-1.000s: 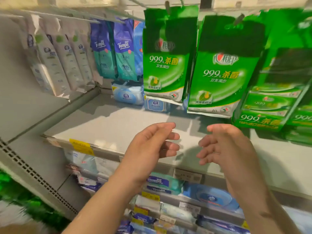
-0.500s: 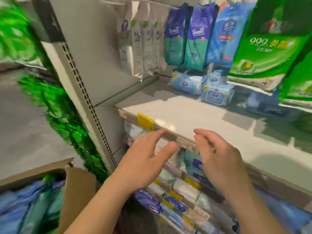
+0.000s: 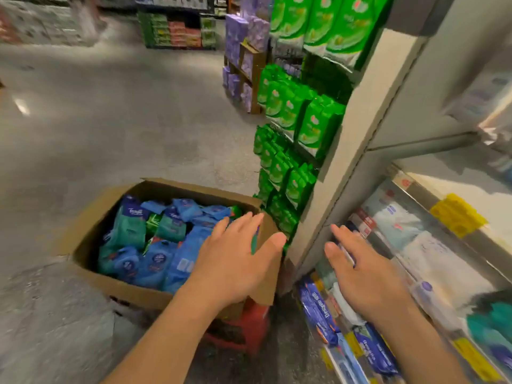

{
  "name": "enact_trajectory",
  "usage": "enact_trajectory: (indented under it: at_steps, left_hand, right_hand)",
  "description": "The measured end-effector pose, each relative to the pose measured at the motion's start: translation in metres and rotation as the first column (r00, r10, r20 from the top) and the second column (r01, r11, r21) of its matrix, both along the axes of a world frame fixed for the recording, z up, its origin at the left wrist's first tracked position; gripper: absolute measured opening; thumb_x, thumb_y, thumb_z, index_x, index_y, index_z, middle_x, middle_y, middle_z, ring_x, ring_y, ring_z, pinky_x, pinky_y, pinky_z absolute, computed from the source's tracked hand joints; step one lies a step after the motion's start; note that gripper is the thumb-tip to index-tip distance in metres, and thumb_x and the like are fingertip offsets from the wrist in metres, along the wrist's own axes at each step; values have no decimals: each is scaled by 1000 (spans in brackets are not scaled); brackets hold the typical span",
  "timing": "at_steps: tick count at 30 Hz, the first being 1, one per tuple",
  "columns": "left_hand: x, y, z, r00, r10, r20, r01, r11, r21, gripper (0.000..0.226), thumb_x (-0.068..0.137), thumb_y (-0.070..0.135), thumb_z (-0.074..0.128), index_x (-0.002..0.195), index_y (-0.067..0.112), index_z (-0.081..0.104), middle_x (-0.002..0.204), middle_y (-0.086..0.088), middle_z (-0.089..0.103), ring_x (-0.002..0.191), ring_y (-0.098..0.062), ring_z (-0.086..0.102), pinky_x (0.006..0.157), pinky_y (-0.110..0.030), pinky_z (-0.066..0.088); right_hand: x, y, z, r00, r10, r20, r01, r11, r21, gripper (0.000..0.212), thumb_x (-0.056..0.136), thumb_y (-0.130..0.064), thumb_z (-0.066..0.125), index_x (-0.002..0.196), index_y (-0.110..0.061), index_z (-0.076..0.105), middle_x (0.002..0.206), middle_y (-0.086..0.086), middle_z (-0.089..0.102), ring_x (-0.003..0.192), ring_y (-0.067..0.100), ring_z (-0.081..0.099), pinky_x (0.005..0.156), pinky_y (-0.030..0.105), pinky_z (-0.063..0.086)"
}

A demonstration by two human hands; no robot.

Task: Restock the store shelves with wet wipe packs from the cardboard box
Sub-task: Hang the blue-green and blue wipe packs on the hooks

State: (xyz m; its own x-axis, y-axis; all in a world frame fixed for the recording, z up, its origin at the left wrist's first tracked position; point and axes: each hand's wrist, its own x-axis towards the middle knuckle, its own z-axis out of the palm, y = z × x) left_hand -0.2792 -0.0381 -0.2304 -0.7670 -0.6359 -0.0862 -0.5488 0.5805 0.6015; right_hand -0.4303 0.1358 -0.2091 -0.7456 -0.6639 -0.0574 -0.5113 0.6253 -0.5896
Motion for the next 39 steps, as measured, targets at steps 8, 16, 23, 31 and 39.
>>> enact_trajectory:
  at_steps: [8, 16, 23, 31, 39]
  left_hand:
    - [117, -82, -34, 983, 183, -17, -178, 971, 162, 119, 63, 103, 3, 159, 37, 28, 166, 14, 27, 154, -15, 19, 125, -45, 19]
    - [161, -122, -50, 933, 358, -29, -328, 883, 337, 125, 52, 111, 6, 156, 47, 30, 163, 16, 33, 153, -13, 25, 122, -49, 27]
    - [143, -142, -44, 909, 414, -43, -365, 843, 395, 96, 72, 86, 25, 154, 38, 41, 160, 16, 39, 148, -6, 32, 120, -36, 26]
    - [117, -172, -47, 856, 517, -20, -477, 803, 358, 51, 98, 61, 46, 141, 36, 57, 144, 17, 54, 129, -1, 48, 114, -32, 36]
    - [102, -201, -70, 865, 492, 99, -487, 778, 396, 48, 102, 56, 44, 142, 33, 56, 137, 15, 58, 120, -3, 51, 105, -29, 39]
  right_hand:
    - [79, -100, -21, 988, 143, 64, -146, 988, 45, 50, 101, -53, 45, 150, -46, 44, 161, -17, 35, 153, 9, 26, 124, 29, 20]
    - [109, -155, -27, 969, 208, 133, -216, 975, 52, 52, 100, -54, 47, 151, -45, 43, 159, -17, 38, 152, 9, 27, 125, 34, 23]
    - [81, -182, -47, 964, 189, 187, -199, 979, 35, 51, 101, -52, 49, 151, -40, 46, 156, -18, 44, 147, 4, 36, 112, 19, 27]
    - [39, -215, -84, 924, 153, 350, -175, 984, 32, 55, 99, -52, 54, 151, -37, 45, 144, -8, 57, 130, 9, 52, 103, 28, 43]
    - [37, -237, -116, 870, 93, 484, -144, 987, 68, 29, 101, -44, 58, 129, -35, 59, 104, -18, 65, 94, -5, 59, 67, 13, 43]
